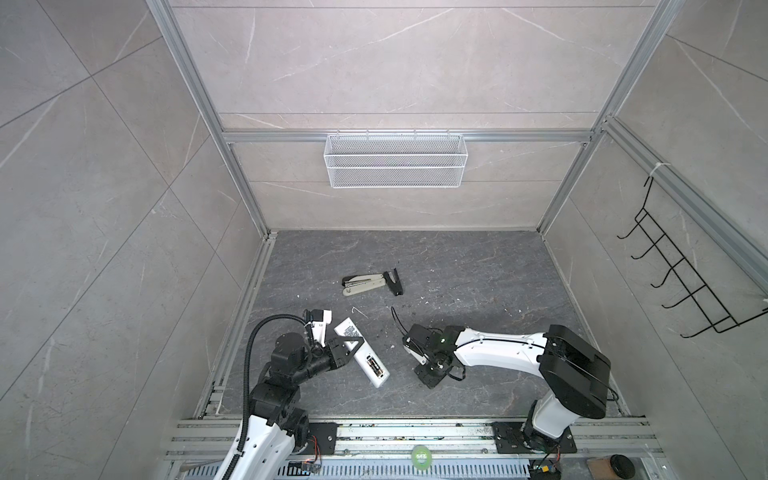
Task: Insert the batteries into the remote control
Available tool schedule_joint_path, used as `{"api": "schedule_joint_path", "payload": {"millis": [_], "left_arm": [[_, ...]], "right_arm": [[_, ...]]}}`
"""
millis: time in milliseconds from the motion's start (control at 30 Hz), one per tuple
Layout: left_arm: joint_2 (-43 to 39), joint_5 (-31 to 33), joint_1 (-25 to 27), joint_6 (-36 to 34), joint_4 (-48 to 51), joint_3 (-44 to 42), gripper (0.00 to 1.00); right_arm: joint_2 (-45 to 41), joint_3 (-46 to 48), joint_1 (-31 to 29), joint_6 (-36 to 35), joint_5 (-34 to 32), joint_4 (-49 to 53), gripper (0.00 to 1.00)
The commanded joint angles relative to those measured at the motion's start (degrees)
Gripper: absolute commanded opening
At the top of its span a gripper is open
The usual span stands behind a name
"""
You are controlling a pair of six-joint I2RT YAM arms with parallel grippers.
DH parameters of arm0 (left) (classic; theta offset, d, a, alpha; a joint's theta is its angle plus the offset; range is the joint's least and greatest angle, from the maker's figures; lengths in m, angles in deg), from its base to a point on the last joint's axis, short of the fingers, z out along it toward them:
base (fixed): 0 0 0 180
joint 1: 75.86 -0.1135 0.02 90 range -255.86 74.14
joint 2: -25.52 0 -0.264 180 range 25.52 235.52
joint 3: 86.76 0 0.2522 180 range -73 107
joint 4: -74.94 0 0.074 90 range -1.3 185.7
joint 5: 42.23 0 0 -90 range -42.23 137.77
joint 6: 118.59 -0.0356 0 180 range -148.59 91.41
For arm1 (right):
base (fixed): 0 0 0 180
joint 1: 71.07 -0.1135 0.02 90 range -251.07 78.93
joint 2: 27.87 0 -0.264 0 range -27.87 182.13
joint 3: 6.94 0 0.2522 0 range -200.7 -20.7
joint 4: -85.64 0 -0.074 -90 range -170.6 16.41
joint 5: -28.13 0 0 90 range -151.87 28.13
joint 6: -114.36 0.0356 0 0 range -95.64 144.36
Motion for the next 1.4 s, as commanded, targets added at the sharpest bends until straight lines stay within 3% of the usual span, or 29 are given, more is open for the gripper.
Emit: {"api": "schedule_joint_path", "payload": {"millis": [0, 400, 700, 1100, 1367], "left_arm": [[0.15, -2.26, -0.28, 0.24, -3.66, 1.38, 0.0], [-0.03, -2.14, -0.34, -0.51, -2.73, 2.0, 0.0], [-0.76, -1.81, -0.36, -0.89, -1.96, 1.89, 0.0], [-1.84, -1.91, -0.36, -0.98, -1.17, 1.9, 0.0], [-1.77, -1.49, -0.36, -1.36, -0.69, 1.91, 0.0]], "right_arm": [[1.59, -0.86, -0.25, -0.61, -0.49, 1.81, 0.29], [-0.25, -1.76, -0.25, -0.62, 3.05, 2.04, 0.0], [-3.62, 0.18, -0.59, 3.92, 14.83, -6.19, 0.0], [-0.58, 2.37, -1.54, 5.81, 20.3, -12.75, 0.01], [0.52, 2.95, -1.5, 5.36, 20.07, -12.61, 0.03]]}}
